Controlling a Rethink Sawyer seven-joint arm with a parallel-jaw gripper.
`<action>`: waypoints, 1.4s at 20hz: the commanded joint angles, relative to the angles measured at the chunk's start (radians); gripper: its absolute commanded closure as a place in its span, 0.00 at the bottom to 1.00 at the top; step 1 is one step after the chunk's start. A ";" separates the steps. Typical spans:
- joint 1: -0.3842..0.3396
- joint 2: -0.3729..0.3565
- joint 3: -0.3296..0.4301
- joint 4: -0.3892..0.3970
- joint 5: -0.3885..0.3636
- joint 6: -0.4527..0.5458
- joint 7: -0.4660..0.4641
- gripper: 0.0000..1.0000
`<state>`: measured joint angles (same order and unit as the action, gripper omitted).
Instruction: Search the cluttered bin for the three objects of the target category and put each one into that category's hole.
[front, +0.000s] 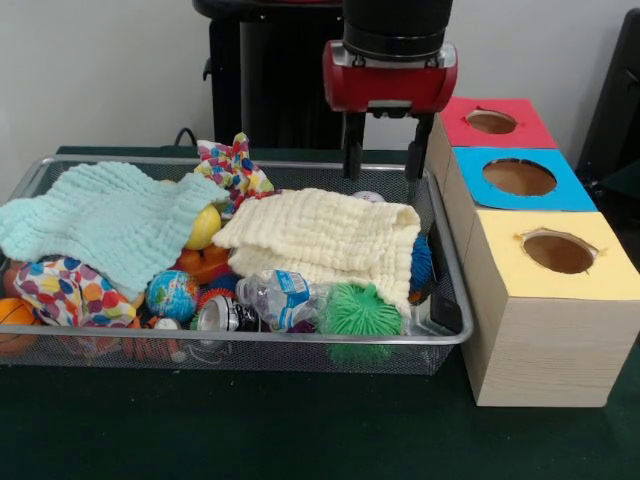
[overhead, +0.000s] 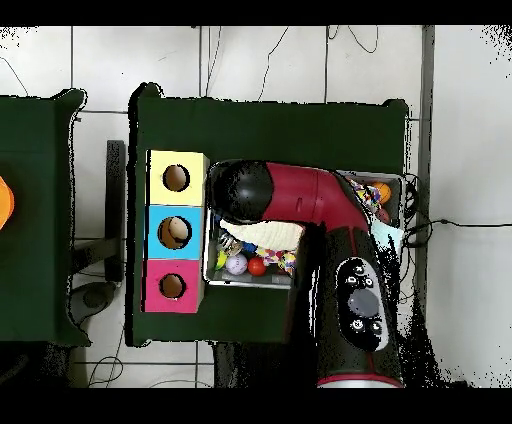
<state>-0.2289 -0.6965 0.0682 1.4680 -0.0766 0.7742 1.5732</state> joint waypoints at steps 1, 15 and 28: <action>-0.061 0.097 0.153 -0.207 -0.087 0.186 -0.243 0.00; -0.157 0.183 0.314 -0.376 -0.189 0.327 -0.458 0.00; -0.243 0.179 0.439 -0.356 -0.279 0.378 -0.737 0.00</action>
<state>-0.4258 -0.5430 0.3788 1.0992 -0.2859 1.0406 1.2651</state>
